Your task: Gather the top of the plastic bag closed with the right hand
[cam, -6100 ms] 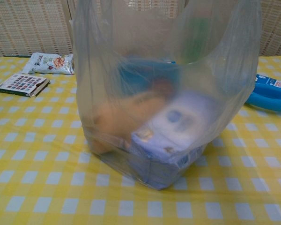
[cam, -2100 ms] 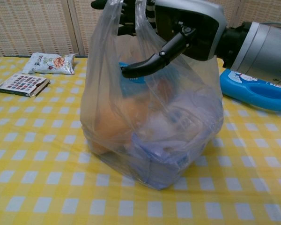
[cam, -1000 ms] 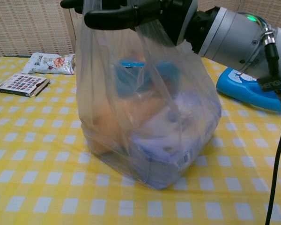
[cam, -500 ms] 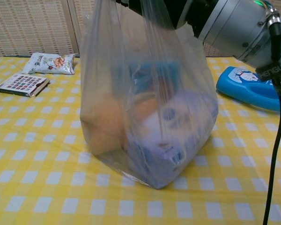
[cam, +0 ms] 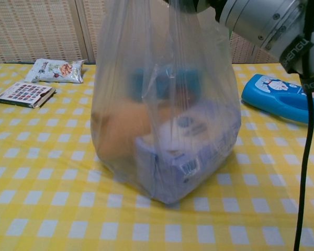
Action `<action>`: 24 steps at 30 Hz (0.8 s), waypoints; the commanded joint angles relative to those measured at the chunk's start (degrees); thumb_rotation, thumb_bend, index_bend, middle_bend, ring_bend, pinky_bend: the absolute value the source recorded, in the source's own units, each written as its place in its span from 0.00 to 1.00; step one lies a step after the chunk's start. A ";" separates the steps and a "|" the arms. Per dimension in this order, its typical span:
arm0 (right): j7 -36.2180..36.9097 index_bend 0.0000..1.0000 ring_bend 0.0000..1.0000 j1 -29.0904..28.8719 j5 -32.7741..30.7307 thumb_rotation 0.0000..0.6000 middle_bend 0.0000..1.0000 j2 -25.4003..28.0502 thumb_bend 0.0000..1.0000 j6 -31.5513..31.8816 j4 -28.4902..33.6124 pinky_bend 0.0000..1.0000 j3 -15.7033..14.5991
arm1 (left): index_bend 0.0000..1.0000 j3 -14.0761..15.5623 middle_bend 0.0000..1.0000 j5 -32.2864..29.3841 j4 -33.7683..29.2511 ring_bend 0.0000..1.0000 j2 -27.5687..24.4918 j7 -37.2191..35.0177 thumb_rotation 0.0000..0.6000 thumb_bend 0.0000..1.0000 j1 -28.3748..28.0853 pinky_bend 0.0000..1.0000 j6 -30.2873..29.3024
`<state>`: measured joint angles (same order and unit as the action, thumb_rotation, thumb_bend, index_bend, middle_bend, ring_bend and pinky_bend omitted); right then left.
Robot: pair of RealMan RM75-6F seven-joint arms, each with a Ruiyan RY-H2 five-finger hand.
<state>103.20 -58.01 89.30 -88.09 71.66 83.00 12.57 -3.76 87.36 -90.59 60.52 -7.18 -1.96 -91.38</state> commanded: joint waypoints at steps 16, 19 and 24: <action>10.40 0.55 0.74 4.24 -12.04 1.00 0.68 3.55 0.72 -8.17 10.23 0.69 8.36 | 0.00 -0.15 0.11 1.32 1.19 0.16 0.44 -2.30 1.00 0.30 -0.65 0.10 -0.27; 9.06 0.59 0.82 4.64 -12.29 1.00 0.74 4.11 0.78 -9.38 11.31 0.78 9.31 | 0.00 -0.03 0.11 1.38 0.94 0.16 0.30 -2.11 1.00 0.30 -0.66 0.10 -0.18; 7.90 0.60 0.88 5.18 -12.45 1.00 0.77 4.56 0.78 -10.78 12.91 0.84 10.55 | 0.00 0.02 0.11 1.64 0.65 0.16 0.14 -2.07 1.00 0.30 -0.44 0.10 -0.76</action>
<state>111.33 -52.98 76.99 -83.64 61.14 95.65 22.86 -3.75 88.99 -89.92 60.67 -9.26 -2.42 -92.13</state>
